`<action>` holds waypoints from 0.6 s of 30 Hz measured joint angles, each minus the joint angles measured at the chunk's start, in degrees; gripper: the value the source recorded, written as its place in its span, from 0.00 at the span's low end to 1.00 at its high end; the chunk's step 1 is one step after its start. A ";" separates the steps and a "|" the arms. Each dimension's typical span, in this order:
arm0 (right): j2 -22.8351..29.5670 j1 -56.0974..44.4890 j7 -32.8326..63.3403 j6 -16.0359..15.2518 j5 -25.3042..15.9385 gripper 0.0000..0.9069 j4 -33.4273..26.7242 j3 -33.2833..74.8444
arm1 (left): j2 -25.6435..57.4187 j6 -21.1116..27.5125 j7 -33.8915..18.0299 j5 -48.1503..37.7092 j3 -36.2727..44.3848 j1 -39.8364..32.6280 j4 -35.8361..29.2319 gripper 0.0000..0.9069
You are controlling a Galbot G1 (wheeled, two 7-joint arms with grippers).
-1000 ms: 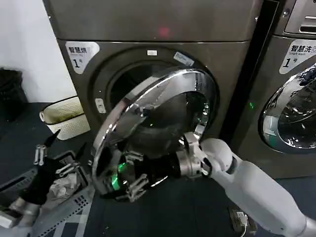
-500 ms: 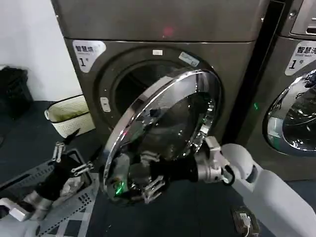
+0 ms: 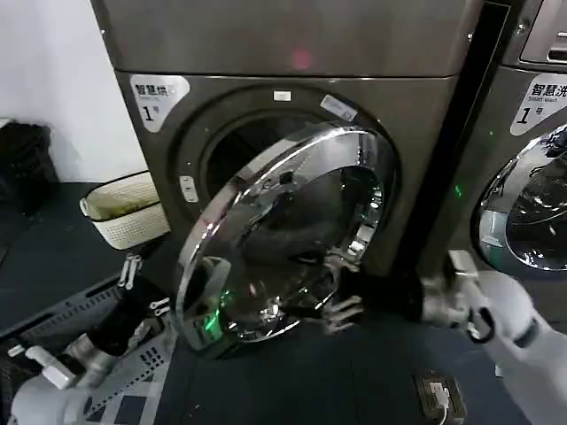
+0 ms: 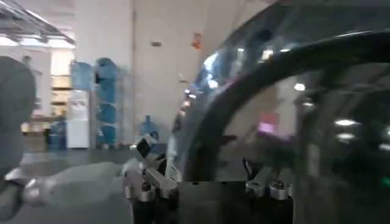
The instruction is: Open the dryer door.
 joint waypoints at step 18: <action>22.14 -28.77 18.50 12.16 -12.45 1.00 -0.96 35.31 | 1.85 -1.59 -0.29 0.94 13.52 -8.85 3.08 1.00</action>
